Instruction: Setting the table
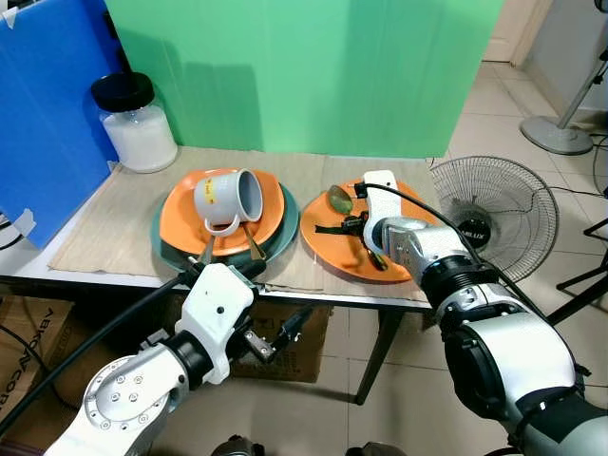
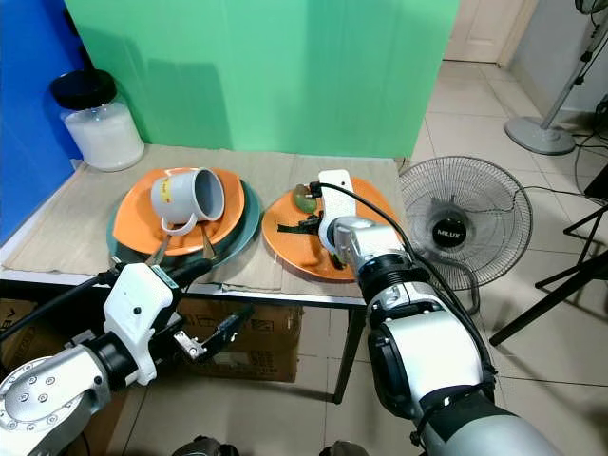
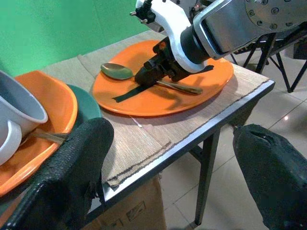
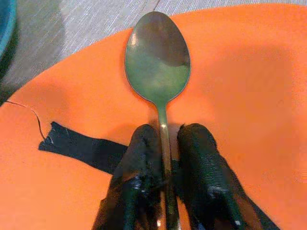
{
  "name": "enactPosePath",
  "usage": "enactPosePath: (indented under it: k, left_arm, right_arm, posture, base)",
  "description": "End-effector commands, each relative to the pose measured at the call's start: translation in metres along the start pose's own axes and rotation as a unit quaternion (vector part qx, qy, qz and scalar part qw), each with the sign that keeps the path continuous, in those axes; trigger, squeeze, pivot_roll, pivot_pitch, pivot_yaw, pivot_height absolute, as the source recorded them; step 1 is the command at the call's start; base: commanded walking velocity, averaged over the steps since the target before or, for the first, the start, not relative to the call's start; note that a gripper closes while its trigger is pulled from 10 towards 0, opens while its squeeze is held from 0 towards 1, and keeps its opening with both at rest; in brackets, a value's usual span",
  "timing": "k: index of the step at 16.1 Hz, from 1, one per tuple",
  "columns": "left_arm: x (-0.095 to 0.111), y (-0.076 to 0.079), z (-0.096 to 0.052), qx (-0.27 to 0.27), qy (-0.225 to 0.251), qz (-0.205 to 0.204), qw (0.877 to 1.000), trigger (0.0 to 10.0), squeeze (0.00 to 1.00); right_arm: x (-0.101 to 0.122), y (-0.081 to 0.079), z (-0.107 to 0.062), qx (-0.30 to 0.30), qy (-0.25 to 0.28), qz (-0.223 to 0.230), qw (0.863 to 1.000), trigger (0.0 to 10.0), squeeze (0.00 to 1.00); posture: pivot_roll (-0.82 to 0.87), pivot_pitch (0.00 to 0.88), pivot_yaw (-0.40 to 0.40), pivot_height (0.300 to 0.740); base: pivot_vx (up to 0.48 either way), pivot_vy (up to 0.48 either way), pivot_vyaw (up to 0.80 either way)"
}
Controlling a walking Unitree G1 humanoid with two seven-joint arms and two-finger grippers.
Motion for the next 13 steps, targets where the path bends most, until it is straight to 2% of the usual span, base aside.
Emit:
enactPosePath:
  k: [1, 3, 4, 8, 10, 12, 13]
  left_arm:
    - [0.003, 0.004, 0.000, -0.010, 0.002, 0.005, 1.000, 10.0, 0.00]
    - [0.003, 0.004, 0.000, -0.009, 0.003, 0.005, 1.000, 10.0, 0.00]
    - [0.003, 0.003, 0.000, -0.008, 0.003, 0.006, 1.000, 10.0, 0.00]
    - [0.004, -0.001, 0.002, -0.004, 0.007, 0.010, 1.000, 10.0, 0.00]
    - [0.008, -0.005, 0.004, 0.002, 0.014, 0.014, 1.000, 10.0, 0.00]
    - [0.014, -0.015, 0.007, 0.027, 0.031, 0.019, 0.999, 10.0, 0.00]
    - [0.016, -0.021, 0.008, 0.049, 0.037, 0.017, 0.998, 10.0, 0.00]
  right_arm:
    - [-0.012, -0.007, 0.002, 0.013, -0.027, 0.002, 1.000, 0.0, 0.00]
    - [-0.011, -0.008, 0.002, 0.015, -0.025, 0.003, 1.000, 0.0, 0.00]
    - [-0.009, -0.009, 0.002, 0.023, -0.021, 0.031, 0.999, 0.0, 0.00]
    - [0.003, -0.006, -0.001, 0.037, 0.002, 0.093, 0.995, 0.0, 0.00]
    - [0.015, -0.001, -0.005, 0.042, 0.018, 0.107, 0.993, 0.0, 0.00]
    - [0.043, 0.014, -0.020, 0.053, 0.062, 0.129, 0.988, 0.0, 0.00]
    - [0.057, 0.022, -0.033, 0.064, 0.091, 0.139, 0.984, 0.0, 0.00]
  posture:
    - [0.00, 0.047, 0.019, 0.740]
    - [0.00, 0.047, 0.015, 0.740]
    - [0.01, 0.045, 0.017, 0.740]
    - [0.00, 0.037, 0.025, 0.740]
    - [0.00, 0.036, 0.030, 0.740]
    - [-0.01, 0.034, 0.036, 0.740]
    - [-0.01, 0.031, 0.040, 0.740]
  base:
    - [0.000, 0.000, 0.00]
    - [0.000, 0.000, 0.00]
    - [0.000, 0.000, 0.00]
    - [0.000, 0.000, 0.00]
    - [0.000, 0.000, 0.00]
    - [0.000, 0.000, 0.00]
    - [0.000, 0.000, 0.00]
Point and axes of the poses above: a point about 5 cm out from each wrist's last joint towards the gripper, its own z axis pointing out of the wrist towards the gripper, its own x axis along the axis of the wrist's last joint, y = z × x, the point moved 4 cm from there along z, pointing out of the wrist towards the gripper, and after that the axes turned 1 degree about -z, right-handed, at the moved point
